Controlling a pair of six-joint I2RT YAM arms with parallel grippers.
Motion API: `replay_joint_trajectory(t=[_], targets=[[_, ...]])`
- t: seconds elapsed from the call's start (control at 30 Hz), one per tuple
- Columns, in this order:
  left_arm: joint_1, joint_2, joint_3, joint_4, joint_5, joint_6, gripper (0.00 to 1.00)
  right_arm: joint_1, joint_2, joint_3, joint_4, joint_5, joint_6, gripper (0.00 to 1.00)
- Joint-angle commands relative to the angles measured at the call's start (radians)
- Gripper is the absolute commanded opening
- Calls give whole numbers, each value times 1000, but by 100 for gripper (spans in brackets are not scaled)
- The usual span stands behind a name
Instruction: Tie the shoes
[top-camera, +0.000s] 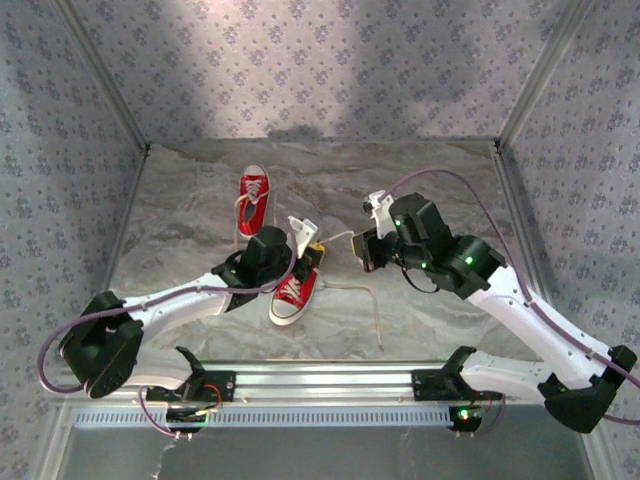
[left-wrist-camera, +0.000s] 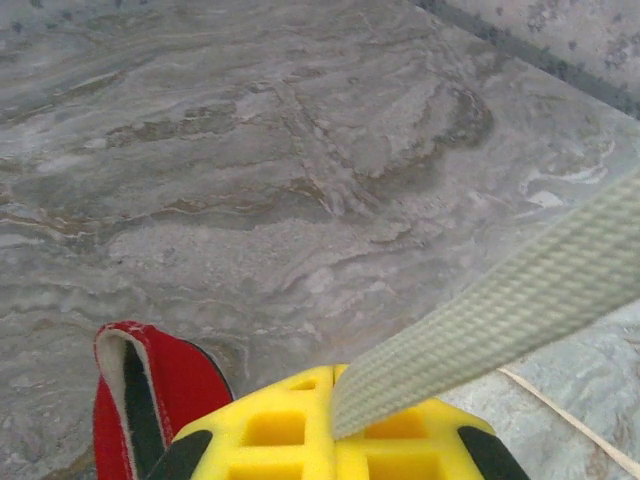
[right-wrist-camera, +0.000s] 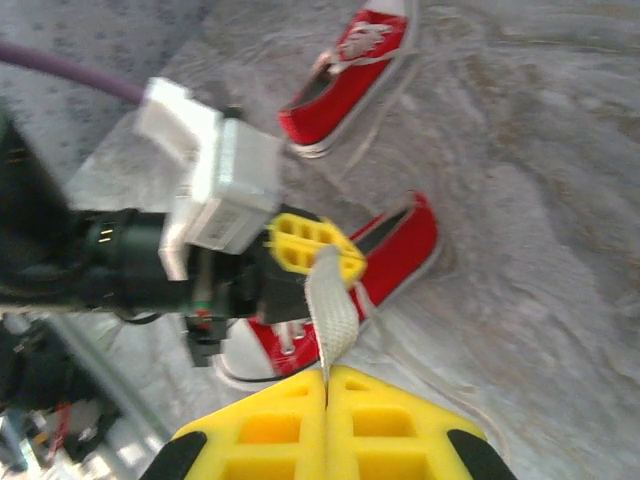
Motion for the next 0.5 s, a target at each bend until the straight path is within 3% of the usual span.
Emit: replay_joint_trajectory(t=[0.0, 0.13, 0.3, 0.37, 0.47], targets=[[9, -51, -2, 17, -76, -30, 0, -24, 16, -48, -91, 139, 19, 0], [22, -103, -29, -35, -89, -49, 0, -44, 81, -90, -89, 120, 11, 0], [28, -147, -61, -75, -106, -66, 0, 5, 165, -145, 3, -122, -27, 3], [32, -168, -72, -78, -109, -71, 0, 50, 158, -178, 13, -73, -12, 23], [37, -191, -73, -83, -98, -73, 0, 47, 97, -279, 19, 87, 130, 54]])
